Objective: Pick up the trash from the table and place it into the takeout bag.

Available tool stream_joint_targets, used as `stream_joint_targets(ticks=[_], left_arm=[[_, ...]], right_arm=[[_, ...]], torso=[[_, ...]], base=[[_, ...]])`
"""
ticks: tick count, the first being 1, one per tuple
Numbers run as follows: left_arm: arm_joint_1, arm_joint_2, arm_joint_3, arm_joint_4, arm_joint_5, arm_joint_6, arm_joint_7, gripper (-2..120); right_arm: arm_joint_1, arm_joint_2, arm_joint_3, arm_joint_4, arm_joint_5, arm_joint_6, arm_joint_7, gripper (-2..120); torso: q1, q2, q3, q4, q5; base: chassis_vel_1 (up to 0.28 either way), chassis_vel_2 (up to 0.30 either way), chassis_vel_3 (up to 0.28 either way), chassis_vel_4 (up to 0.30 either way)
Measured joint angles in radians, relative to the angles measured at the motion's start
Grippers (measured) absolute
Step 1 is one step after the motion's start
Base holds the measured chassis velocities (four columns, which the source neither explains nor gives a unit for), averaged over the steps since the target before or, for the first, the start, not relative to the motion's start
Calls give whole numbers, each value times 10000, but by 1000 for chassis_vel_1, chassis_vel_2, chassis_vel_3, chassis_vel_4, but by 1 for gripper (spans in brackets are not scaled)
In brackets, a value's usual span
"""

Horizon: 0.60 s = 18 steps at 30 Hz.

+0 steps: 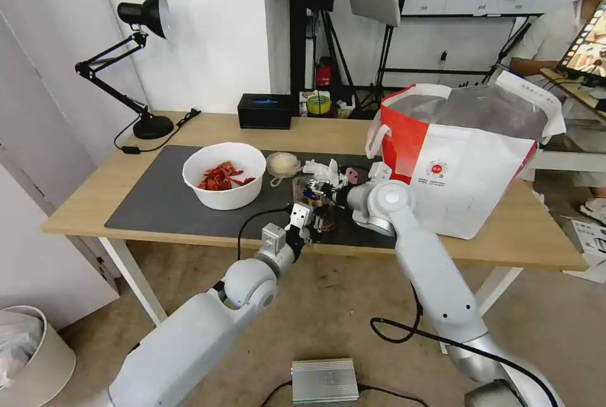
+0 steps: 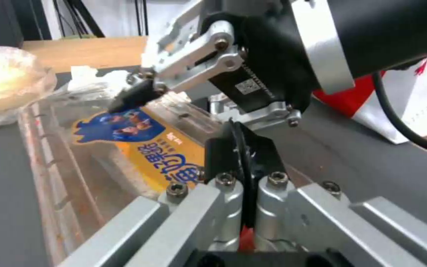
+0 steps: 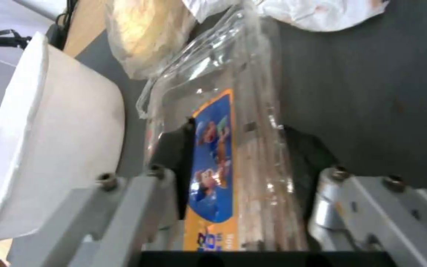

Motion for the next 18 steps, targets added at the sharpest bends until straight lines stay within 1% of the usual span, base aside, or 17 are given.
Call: stream_joint_targets(ticks=[2,3,5,6,8,9,10,11,18], left_arm=[[17,-9,7,9,3,-96,0,0],[17,-9,7,9,3,-96,0,0],[23,-11,15,13,4,-132,1,0],[23,-11,15,13,4,-132,1,0],[26,4,15,12,2,-140,1,0],[26,15,14,6,-3,-142,2,0],[26,15,14,6,-3,-142,2,0],[29,34,7,-13,-19,-147,1,0],[123,153,-109,-161,-86,-156,0,0]], right_arm=[[-19,-39,12,2,2,8,3,25],[-19,-39,12,2,2,8,3,25],[-38,-58,18,4,6,12,3,18],[-38,-58,18,4,6,12,3,18],[-51,-74,23,11,15,16,-6,6],[-51,-77,25,13,20,18,-9,3],[-51,-77,25,13,20,18,-9,3],[-51,-80,25,14,23,18,-11,0],[-51,-103,29,12,35,19,-15,0]], torso=[[0,0,0,0,0],[0,0,0,0,0],[0,0,0,0,0],[0,0,0,0,0],[0,0,0,0,0],[0,0,0,0,0],[0,0,0,0,0],[-1,0,0,1,0],[-1,0,0,1,0]], base=[[0,0,0,0],[0,0,0,0],[0,0,0,0],[0,0,0,0],[0,0,0,0],[0,0,0,0],[0,0,0,0],[0,0,0,0],[0,0,0,0]])
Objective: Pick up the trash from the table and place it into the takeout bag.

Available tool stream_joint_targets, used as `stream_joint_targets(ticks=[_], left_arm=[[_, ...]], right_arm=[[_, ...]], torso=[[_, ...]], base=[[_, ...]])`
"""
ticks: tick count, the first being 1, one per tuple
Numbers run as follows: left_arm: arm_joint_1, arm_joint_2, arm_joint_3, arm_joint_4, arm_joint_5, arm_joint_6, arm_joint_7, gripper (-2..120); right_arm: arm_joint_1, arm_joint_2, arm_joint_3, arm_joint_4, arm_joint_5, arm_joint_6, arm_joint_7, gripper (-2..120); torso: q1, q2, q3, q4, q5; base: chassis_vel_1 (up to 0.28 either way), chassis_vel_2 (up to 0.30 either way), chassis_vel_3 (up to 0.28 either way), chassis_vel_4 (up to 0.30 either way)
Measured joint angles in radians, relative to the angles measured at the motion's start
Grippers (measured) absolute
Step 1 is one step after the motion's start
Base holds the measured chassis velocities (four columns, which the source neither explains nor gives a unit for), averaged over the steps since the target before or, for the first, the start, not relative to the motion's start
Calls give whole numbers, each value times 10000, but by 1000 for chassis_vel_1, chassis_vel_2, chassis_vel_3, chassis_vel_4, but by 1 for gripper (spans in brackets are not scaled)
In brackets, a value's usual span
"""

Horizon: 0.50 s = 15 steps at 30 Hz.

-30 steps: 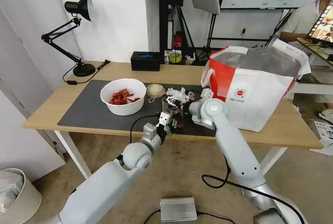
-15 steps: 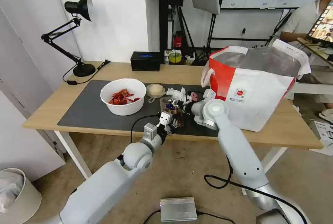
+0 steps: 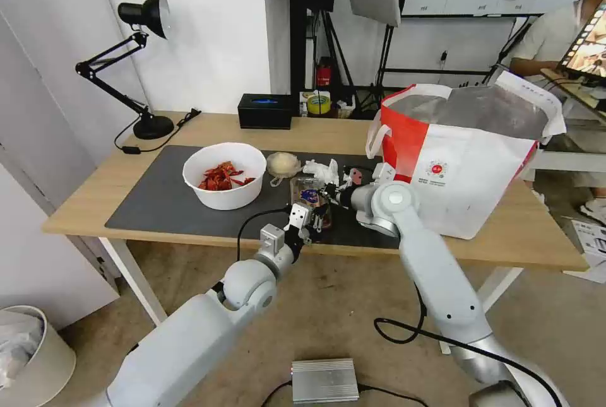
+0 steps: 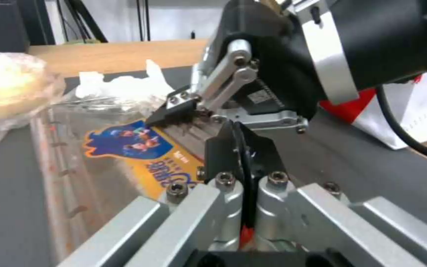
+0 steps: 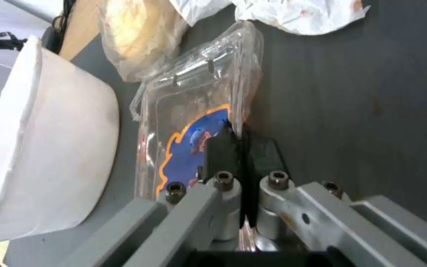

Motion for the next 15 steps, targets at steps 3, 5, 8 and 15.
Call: stream_joint_targets(ticks=[3,5,8,15], left_arm=[[128,70,-99,-136,-13,0,0,0],[270,184,-215,-298,-25,0,0,0],[437,344,-367,-477,-42,-1,5,0],[1214,855,-1075,-1097,-50,-110,37,0]], right_arm=[[-23,-22,2,3,2,1,-7,0],[-39,-33,5,17,5,3,-11,0],[-39,-51,9,34,12,3,-15,0],[-96,-79,57,58,20,3,-52,0]], torso=[[0,0,0,0,0],[1,0,0,-1,0],[1,0,0,0,-1],[0,0,0,-1,0]], base=[[0,0,0,0],[0,0,0,0],[0,0,0,0],[0,0,0,0]])
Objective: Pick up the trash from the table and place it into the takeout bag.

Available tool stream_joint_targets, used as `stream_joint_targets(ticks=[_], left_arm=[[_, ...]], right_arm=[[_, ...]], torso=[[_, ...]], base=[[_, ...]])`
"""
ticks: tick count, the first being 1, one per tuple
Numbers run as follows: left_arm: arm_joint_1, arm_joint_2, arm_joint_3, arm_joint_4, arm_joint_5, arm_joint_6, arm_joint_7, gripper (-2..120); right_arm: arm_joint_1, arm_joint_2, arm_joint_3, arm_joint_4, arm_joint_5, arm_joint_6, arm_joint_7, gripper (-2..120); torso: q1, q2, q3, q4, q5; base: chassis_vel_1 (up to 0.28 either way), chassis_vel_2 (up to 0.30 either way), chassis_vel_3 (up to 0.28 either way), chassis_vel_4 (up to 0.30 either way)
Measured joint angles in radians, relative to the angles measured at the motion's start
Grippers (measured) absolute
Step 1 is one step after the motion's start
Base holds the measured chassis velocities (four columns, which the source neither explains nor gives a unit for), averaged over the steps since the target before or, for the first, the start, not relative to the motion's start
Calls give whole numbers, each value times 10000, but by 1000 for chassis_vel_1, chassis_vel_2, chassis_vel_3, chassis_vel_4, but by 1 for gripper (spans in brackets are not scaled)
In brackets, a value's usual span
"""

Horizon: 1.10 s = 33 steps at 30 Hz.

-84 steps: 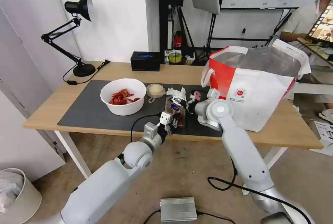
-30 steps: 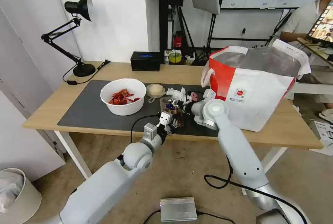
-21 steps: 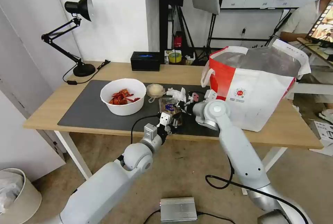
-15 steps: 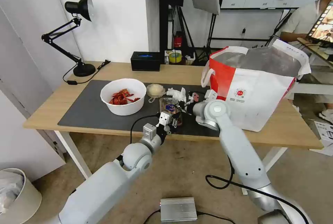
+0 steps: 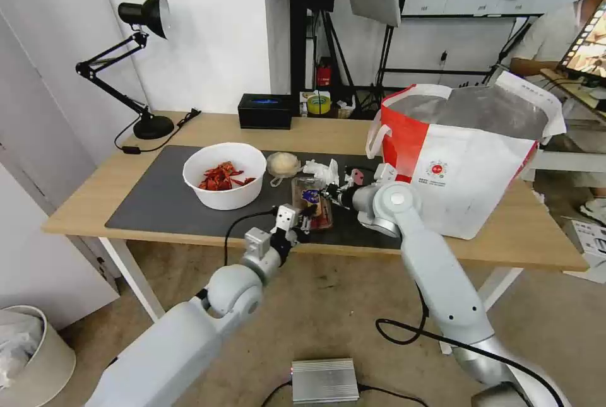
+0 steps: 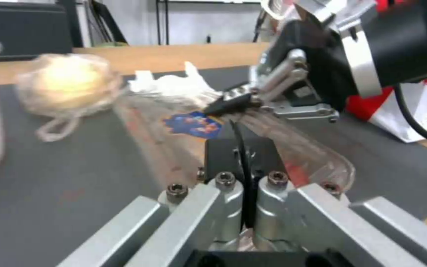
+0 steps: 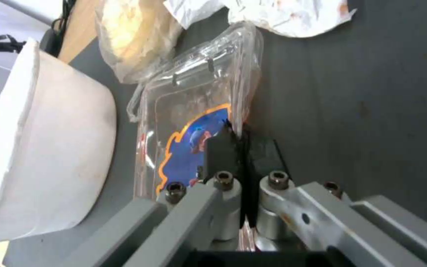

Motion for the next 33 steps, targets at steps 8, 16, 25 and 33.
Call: stream_joint_targets(ticks=[8,16,25,33], left_arm=[[1063,519,-1236,-747,-77,-189,111,0],[2338,867,-2293,-1612,-67,-344,212,9],[3906,532,-3405,-2530,21,-502,254,38],[4956,-140,-4035,-2882,343,-724,326,70]], right_arm=[[-57,29,38,11,-3,4,-31,0],[-151,26,127,171,-5,2,-157,0],[-274,-35,468,702,12,0,-352,0],[-248,-618,750,1746,310,61,-447,0]], torso=[[0,0,0,-1,-2],[0,0,0,-1,-2],[0,-2,0,-1,0],[0,-1,0,0,0]], base=[[0,0,0,0],[0,0,0,0],[0,0,0,0],[0,0,0,0]])
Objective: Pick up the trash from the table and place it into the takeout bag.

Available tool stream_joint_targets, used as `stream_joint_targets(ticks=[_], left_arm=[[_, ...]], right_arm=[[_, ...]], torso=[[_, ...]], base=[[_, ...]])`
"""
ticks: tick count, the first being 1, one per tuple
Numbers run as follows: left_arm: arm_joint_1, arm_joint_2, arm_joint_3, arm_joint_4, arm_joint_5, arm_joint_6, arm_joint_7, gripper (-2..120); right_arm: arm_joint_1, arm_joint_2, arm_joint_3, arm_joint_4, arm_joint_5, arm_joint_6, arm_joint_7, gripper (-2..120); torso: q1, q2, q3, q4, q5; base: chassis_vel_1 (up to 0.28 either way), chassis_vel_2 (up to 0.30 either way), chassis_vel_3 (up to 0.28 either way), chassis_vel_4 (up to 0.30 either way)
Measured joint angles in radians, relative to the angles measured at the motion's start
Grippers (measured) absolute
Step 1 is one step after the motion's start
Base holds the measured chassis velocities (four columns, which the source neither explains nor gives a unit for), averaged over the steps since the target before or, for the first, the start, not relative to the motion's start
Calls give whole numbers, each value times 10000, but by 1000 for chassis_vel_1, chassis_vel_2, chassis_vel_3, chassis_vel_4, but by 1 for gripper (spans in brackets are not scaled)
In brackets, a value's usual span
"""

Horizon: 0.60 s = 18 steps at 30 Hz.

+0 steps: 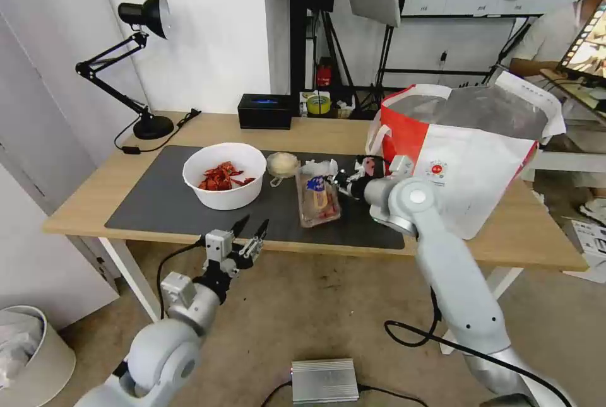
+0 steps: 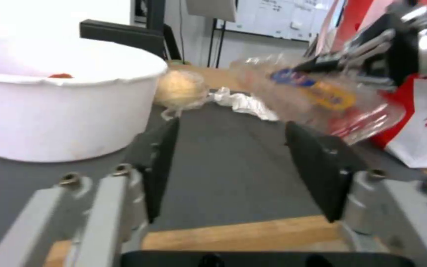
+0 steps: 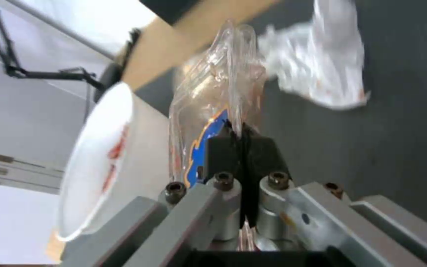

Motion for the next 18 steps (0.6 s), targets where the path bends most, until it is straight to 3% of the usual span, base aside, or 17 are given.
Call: stream_joint_targets(ticks=[2,5,8,18], left_arm=[[18,-20,-20,-8,3,-4,4,70],[134,-144,-276,-16,10,-79,102,88],[205,-145,-452,-108,2,-82,120,96],[673,-237,-828,-290,50,-208,155,100]], right_arm=[[3,-29,5,41,5,7,-13,0],[154,-559,228,918,264,190,-105,0],[411,-822,507,1388,493,283,-97,0],[1661,-1864,1143,2139,1217,743,173,0]], torso=[[0,0,0,0,0],[1,0,2,-2,1],[1,0,1,-1,1],[1,0,1,-1,1]], base=[[0,0,0,0],[0,0,0,0],[0,0,0,0],[0,0,0,0]])
